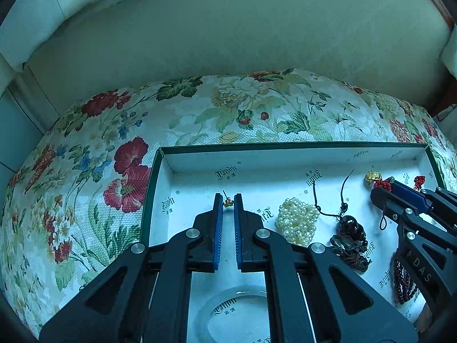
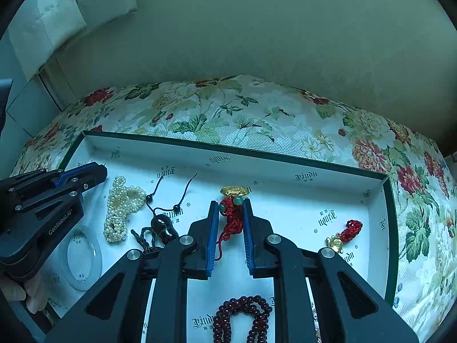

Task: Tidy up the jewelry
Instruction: 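Open left gripper to drop the stud in the tray while right gripper releases the ingot charm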

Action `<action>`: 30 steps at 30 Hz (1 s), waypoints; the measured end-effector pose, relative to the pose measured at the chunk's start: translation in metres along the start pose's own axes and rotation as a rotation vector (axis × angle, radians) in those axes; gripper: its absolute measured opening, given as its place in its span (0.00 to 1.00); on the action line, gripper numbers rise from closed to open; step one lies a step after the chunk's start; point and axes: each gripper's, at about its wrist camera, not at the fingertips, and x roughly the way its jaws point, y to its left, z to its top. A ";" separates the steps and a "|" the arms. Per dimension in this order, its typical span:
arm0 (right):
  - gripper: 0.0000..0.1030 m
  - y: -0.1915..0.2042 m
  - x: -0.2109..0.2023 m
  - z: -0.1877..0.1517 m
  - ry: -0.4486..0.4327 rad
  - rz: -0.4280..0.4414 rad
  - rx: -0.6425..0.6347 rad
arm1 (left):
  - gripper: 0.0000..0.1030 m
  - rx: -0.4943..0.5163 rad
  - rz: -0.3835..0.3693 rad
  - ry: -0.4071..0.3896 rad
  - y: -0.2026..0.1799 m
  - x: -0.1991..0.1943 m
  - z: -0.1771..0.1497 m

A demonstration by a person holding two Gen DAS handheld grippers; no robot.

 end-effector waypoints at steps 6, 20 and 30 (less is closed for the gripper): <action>0.17 -0.003 0.002 -0.001 0.011 0.009 0.019 | 0.07 -0.006 -0.001 0.004 0.001 0.001 -0.001; 0.18 -0.005 0.006 -0.002 0.031 0.011 0.033 | 0.30 -0.011 0.003 -0.018 0.003 -0.003 -0.002; 0.46 -0.006 0.004 -0.003 0.017 0.012 0.049 | 0.41 -0.015 0.002 -0.022 0.004 -0.005 -0.003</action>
